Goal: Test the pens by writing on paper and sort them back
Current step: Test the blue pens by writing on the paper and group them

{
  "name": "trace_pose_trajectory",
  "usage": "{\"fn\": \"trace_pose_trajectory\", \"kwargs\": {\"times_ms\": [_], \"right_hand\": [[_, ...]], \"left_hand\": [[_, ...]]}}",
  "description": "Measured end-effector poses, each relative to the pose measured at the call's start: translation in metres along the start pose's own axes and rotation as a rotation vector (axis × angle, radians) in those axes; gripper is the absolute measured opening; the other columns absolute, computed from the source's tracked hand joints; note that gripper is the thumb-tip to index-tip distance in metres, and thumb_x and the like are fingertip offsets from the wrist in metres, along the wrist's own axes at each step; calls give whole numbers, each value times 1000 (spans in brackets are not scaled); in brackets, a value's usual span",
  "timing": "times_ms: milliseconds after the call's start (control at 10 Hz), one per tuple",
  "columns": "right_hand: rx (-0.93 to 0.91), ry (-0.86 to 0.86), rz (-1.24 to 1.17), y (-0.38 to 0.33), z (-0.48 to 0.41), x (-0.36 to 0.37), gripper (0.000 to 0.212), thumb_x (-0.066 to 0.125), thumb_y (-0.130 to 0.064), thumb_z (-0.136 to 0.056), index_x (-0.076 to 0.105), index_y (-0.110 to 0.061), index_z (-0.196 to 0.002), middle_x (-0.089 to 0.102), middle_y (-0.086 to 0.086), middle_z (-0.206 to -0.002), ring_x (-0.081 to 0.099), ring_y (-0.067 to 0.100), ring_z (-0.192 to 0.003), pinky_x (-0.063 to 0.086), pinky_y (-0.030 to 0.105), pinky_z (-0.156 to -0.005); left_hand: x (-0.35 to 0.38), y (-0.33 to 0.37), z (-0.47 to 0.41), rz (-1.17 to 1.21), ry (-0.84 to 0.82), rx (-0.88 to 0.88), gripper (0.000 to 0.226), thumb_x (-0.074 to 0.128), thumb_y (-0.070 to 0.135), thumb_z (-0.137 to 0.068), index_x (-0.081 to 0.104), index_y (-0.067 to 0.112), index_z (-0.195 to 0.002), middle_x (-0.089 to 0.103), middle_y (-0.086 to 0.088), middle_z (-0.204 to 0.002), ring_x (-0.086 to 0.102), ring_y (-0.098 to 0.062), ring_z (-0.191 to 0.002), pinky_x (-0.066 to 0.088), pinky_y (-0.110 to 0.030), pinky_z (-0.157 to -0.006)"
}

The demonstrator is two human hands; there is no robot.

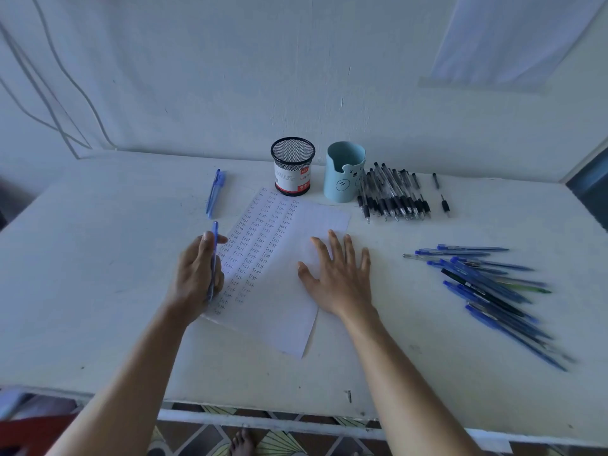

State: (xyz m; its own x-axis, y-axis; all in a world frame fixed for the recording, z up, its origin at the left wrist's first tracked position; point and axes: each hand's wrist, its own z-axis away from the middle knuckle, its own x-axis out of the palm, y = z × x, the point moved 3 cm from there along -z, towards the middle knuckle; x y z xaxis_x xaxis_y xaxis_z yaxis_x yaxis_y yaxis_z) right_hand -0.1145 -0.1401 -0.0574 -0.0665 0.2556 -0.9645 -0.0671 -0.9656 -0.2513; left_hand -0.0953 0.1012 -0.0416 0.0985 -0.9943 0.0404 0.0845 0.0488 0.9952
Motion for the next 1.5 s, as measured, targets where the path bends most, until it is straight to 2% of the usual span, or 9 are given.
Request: {"fn": "trace_pose_trajectory", "kwargs": {"times_ms": [200,500,700,800,900,1000,1100,1400,1500], "right_hand": [[-1,15,6,0,1,-1,67,25,-65,-97,13,-36,-156,-2,-4,-167,-7,24,-153,-7,55,-120],[-6,2,14,-1,0,-1,68,24,-65,-97,11,-36,-156,-4,-3,-167,-8,25,-153,-8,56,-120],[-4,-8,2,0,1,-2,69,22,-67,-96,10,-37,-156,-6,-4,-167,-11,24,-153,-11,55,-119],[-8,8,1,0,0,-1,67,23,-68,-96,12,-38,-155,-3,-3,-167,-9,25,-153,-9,56,-119],[-9,18,-16,0,0,-1,66,23,-67,-96,13,-38,-154,-3,-4,-167,-9,24,-153,-9,56,-119],[-12,26,-12,0,0,-1,66,23,-68,-96,14,-38,-154,-2,-3,-167,-8,24,-153,-9,56,-119],[-10,43,-10,0,-1,-1,67,25,-68,-95,16,-38,-154,1,-3,-167,-6,24,-153,-7,56,-119],[-10,72,-5,-1,-1,-3,67,29,-69,-94,21,-36,-152,6,-2,-166,-1,25,-153,-2,57,-118],[-6,75,-9,-1,-1,-3,67,30,-69,-93,22,-37,-152,7,-2,-166,0,26,-153,-2,57,-118]], "left_hand": [[4,3,-4,-200,-68,18,32,47,33,-105,69,11,-97,34,-9,-46,30,-19,-40,31,-23,-42],[9,10,-8,-282,-161,-83,37,52,34,-103,67,4,-87,33,-2,-45,31,-20,-44,32,-27,-48],[12,23,-48,-263,-79,-173,29,42,10,-102,70,3,-107,46,-4,-61,42,-15,-51,36,-28,-46],[16,33,-79,-516,18,-82,34,43,17,-94,71,11,-113,64,-12,-81,53,-26,-67,42,-30,-62],[17,37,-108,-842,124,-23,39,51,20,-91,67,11,-126,66,-22,-122,56,-39,-116,45,-38,-98],[20,36,-128,-974,197,38,38,57,15,-92,64,9,-129,65,-22,-124,56,-38,-118,45,-39,-96],[18,32,-138,-1069,275,87,22,59,15,-90,65,6,-110,66,-24,-110,61,-41,-97,46,-41,-78],[3,25,-150,-1088,353,87,27,65,30,-91,59,5,-102,64,-21,-106,60,-38,-94,43,-40,-75],[8,30,-144,-1083,364,159,26,63,31,-93,60,7,-103,64,-19,-106,59,-38,-97,45,-42,-76]]}}
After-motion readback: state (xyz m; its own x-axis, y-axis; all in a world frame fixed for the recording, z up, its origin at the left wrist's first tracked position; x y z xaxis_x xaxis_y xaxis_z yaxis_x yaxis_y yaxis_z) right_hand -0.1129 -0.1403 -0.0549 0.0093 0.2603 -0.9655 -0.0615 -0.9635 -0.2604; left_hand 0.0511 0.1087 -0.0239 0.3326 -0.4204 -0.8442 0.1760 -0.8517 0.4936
